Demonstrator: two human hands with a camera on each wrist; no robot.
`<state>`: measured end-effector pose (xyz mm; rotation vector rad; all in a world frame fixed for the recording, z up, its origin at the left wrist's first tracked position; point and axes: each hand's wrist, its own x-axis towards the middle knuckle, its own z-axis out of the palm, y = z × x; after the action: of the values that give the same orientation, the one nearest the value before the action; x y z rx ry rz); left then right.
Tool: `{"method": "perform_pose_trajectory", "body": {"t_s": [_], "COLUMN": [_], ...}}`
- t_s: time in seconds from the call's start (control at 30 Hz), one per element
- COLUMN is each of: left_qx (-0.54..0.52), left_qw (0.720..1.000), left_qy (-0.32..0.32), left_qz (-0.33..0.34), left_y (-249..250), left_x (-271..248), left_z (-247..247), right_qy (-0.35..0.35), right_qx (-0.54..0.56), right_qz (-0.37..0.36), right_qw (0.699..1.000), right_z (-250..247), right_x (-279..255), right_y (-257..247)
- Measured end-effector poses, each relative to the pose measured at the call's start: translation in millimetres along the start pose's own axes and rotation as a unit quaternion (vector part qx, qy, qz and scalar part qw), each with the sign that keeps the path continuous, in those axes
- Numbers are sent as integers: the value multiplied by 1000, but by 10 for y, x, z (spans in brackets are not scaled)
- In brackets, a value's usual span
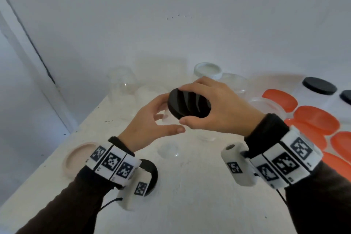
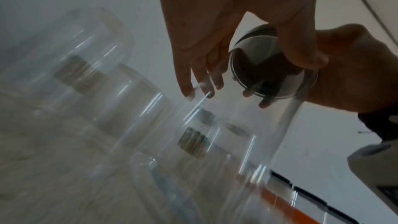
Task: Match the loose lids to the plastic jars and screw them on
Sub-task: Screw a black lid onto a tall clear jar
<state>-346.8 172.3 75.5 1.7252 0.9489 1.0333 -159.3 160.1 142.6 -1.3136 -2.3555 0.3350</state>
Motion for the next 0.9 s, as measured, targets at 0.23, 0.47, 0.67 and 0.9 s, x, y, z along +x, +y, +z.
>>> {"method": "perform_pose_trajectory", "body": {"t_s": [0.23,0.47,0.67,0.9], "left_qx": [-27,-59,-72,-9], "left_qw": [996,990,985,986], "left_qy": [-17,-62,-75,-85], "left_qz": [80,115,140,142], "left_y": [442,681,795,658], "left_x": [79,321,548,750], "left_z": [544,1387,2102,2737], "right_qy": [108,164,228,288], "right_qx": [30,12,-12,-72], "right_qz": [-43,-16,37,135], "right_qw": [993,986,973,945], "right_z": [-484,-942,-1344,-1712], "right_x": [-555,-1168,-1704,-2326], "right_y": [287,705,1082,1594]}}
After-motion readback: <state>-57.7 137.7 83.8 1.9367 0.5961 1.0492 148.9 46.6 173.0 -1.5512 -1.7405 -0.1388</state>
